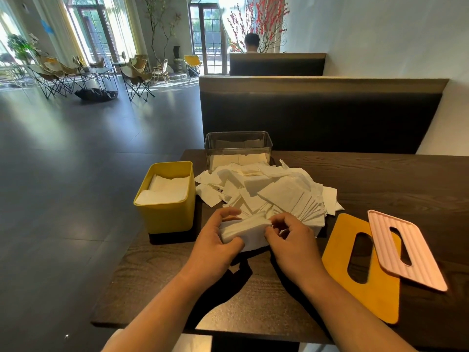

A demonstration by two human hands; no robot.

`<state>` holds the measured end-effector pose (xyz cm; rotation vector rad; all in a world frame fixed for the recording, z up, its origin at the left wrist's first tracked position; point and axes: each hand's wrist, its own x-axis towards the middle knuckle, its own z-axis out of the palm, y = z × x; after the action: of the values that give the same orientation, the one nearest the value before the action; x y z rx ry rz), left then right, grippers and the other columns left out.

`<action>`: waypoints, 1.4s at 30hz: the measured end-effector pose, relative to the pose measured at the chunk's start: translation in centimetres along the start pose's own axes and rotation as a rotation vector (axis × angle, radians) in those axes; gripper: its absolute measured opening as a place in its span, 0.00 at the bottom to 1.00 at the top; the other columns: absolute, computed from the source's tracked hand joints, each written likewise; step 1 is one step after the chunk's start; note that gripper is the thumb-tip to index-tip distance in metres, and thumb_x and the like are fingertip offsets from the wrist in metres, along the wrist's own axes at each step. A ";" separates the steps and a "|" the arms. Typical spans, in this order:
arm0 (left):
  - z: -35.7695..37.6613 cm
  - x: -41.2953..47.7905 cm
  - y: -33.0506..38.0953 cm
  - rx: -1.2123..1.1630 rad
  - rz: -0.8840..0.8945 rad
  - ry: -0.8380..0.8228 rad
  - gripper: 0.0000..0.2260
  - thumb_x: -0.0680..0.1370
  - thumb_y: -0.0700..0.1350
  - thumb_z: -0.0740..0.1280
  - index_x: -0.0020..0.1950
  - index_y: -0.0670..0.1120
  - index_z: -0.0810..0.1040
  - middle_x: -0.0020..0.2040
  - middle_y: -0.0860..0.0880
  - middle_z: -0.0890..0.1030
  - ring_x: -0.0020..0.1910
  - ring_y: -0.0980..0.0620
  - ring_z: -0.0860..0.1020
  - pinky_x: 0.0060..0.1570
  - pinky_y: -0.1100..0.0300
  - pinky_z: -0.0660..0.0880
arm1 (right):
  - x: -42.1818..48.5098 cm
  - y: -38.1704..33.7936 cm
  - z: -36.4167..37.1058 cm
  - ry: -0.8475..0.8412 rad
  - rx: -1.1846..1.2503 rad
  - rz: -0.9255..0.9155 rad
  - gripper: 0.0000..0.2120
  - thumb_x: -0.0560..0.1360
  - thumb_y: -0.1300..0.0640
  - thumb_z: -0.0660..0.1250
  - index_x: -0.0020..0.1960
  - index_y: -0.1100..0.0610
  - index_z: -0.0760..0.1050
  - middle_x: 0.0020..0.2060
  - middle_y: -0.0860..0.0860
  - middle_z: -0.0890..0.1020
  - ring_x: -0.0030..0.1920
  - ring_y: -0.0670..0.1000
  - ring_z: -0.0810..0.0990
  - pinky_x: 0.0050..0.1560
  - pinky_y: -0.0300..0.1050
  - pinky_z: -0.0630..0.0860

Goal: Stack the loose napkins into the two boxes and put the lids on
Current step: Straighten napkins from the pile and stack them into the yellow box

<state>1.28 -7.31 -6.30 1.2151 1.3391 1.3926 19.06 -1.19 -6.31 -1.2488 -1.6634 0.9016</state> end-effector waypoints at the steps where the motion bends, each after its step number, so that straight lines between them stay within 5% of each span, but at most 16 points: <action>1: 0.0 0.0 0.0 0.009 0.004 0.001 0.23 0.70 0.40 0.70 0.61 0.61 0.79 0.61 0.47 0.81 0.58 0.46 0.84 0.54 0.46 0.85 | 0.0 0.0 0.0 -0.007 0.007 0.001 0.06 0.78 0.58 0.73 0.48 0.47 0.80 0.41 0.46 0.83 0.41 0.42 0.79 0.38 0.32 0.74; 14: 0.1 -0.2 0.5 0.038 0.027 0.022 0.21 0.70 0.40 0.70 0.59 0.61 0.80 0.58 0.52 0.82 0.56 0.53 0.83 0.52 0.56 0.83 | 0.1 -0.3 0.1 -0.071 0.086 0.037 0.12 0.76 0.61 0.74 0.52 0.48 0.74 0.41 0.49 0.79 0.34 0.39 0.74 0.36 0.33 0.74; 20: 0.1 -0.1 0.4 0.017 0.008 0.014 0.20 0.74 0.37 0.71 0.60 0.59 0.81 0.57 0.53 0.83 0.57 0.49 0.84 0.56 0.48 0.84 | 0.4 0.1 0.3 -0.024 0.023 0.028 0.16 0.76 0.58 0.75 0.55 0.43 0.72 0.51 0.46 0.78 0.46 0.44 0.78 0.44 0.33 0.75; 27: 0.0 -0.2 0.4 0.034 0.025 0.021 0.20 0.75 0.37 0.74 0.61 0.59 0.80 0.61 0.49 0.81 0.58 0.52 0.83 0.53 0.55 0.83 | -0.1 0.1 0.3 -0.177 0.036 -0.017 0.25 0.79 0.58 0.72 0.70 0.39 0.69 0.62 0.36 0.75 0.61 0.39 0.77 0.60 0.34 0.75; 30: 0.0 -0.4 0.6 0.049 0.028 -0.001 0.22 0.76 0.35 0.74 0.61 0.60 0.79 0.62 0.51 0.80 0.58 0.56 0.82 0.50 0.61 0.82 | 0.1 0.1 0.2 -0.289 0.153 0.026 0.33 0.79 0.61 0.69 0.76 0.36 0.63 0.70 0.40 0.74 0.68 0.41 0.75 0.70 0.44 0.75; 35: 0.0 -0.4 0.6 0.106 0.032 -0.022 0.24 0.77 0.32 0.71 0.61 0.60 0.79 0.59 0.51 0.80 0.55 0.58 0.82 0.49 0.62 0.81 | 0.6 -0.3 0.3 -0.327 0.190 0.048 0.38 0.75 0.63 0.69 0.75 0.34 0.59 0.71 0.43 0.71 0.68 0.46 0.76 0.69 0.51 0.78; 39: -0.2 -0.4 0.6 0.128 0.041 -0.026 0.24 0.77 0.33 0.70 0.61 0.61 0.78 0.60 0.51 0.81 0.55 0.57 0.81 0.49 0.59 0.82 | 0.6 -0.3 0.1 -0.336 0.147 0.011 0.43 0.75 0.66 0.69 0.77 0.34 0.56 0.73 0.39 0.67 0.73 0.41 0.68 0.74 0.47 0.72; 42: -0.3 -0.3 0.6 0.111 0.040 -0.024 0.23 0.73 0.39 0.70 0.62 0.62 0.79 0.58 0.53 0.82 0.57 0.55 0.81 0.53 0.55 0.83 | 0.5 -0.3 -0.1 -0.324 0.143 -0.004 0.44 0.73 0.68 0.69 0.76 0.33 0.58 0.70 0.40 0.70 0.68 0.40 0.73 0.67 0.44 0.77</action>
<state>1.11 -7.72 -5.72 1.3340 1.3980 1.3426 18.94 -0.74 -5.96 -1.0422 -1.8116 1.2499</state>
